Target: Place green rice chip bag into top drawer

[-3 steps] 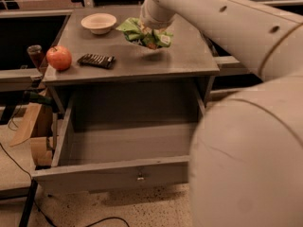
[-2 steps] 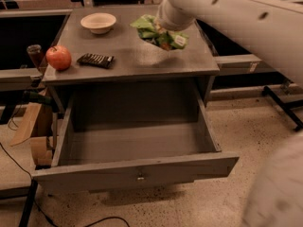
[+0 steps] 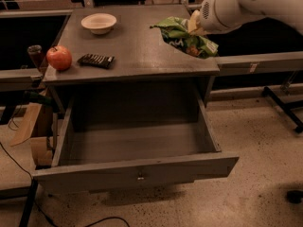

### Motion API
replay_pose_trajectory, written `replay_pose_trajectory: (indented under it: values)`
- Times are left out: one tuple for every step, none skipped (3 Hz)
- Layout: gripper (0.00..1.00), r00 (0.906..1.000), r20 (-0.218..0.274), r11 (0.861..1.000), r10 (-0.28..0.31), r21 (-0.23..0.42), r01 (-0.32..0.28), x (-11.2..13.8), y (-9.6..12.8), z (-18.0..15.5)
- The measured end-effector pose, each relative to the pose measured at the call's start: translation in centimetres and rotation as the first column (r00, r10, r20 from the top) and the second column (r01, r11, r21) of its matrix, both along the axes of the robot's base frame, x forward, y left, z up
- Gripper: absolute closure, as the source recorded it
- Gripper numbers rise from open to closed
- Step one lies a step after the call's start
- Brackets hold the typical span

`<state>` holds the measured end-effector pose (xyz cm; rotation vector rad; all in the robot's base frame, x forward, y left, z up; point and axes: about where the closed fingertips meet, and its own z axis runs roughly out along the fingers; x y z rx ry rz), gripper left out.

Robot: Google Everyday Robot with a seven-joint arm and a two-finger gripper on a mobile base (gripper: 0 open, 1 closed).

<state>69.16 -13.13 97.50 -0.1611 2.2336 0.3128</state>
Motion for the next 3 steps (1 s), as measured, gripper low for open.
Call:
replay_pose_trajectory:
  values:
    - [1.0, 0.9935, -0.053, 0.994, 0.101, 0.053, -0.098, -2.6, -0.7, 0.9]
    - [1.0, 0.9495, -0.096, 0.95, 0.299, 0.121, -0.287, -4.9, 0.8, 1.6]
    - [1.0, 0.8405, -0.113, 0.846, 0.53, 0.146, -0.513, -5.9, 4.6, 0.2]
